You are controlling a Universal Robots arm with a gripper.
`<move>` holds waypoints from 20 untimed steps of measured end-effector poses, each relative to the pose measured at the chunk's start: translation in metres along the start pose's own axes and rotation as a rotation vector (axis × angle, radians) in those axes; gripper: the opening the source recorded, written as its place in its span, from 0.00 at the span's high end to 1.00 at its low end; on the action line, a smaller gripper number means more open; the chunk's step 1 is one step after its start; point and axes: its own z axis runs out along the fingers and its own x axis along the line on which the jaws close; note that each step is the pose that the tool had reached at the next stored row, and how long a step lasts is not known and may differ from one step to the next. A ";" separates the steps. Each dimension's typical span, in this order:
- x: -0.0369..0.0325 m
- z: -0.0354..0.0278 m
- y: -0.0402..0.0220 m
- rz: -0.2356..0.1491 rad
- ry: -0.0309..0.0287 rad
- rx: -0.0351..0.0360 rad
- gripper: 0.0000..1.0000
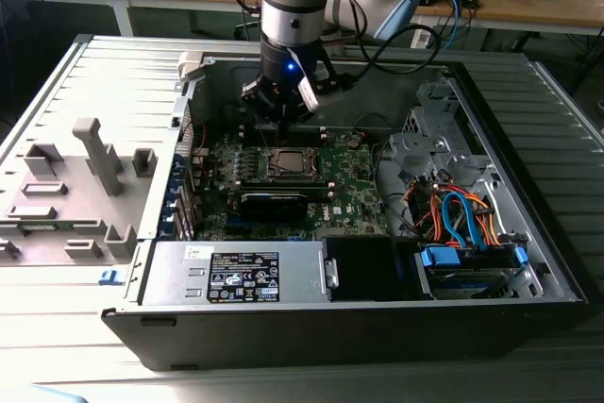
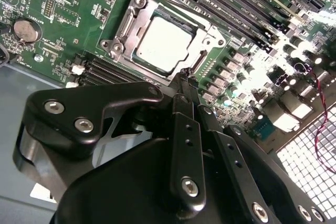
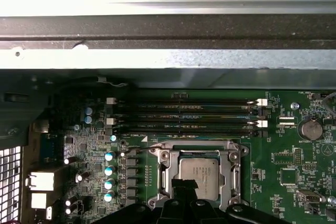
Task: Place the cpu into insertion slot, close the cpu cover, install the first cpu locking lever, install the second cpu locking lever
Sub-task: 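Install the first cpu locking lever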
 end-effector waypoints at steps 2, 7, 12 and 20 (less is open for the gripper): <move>0.0010 0.0000 0.0000 0.000 0.0000 0.0000 0.89; 0.0037 0.0001 0.0000 0.000 0.0000 0.0000 0.89; 0.0061 0.0002 0.0001 0.000 0.0000 0.0000 0.89; 0.0099 0.0003 0.0001 0.000 0.0000 0.0000 0.89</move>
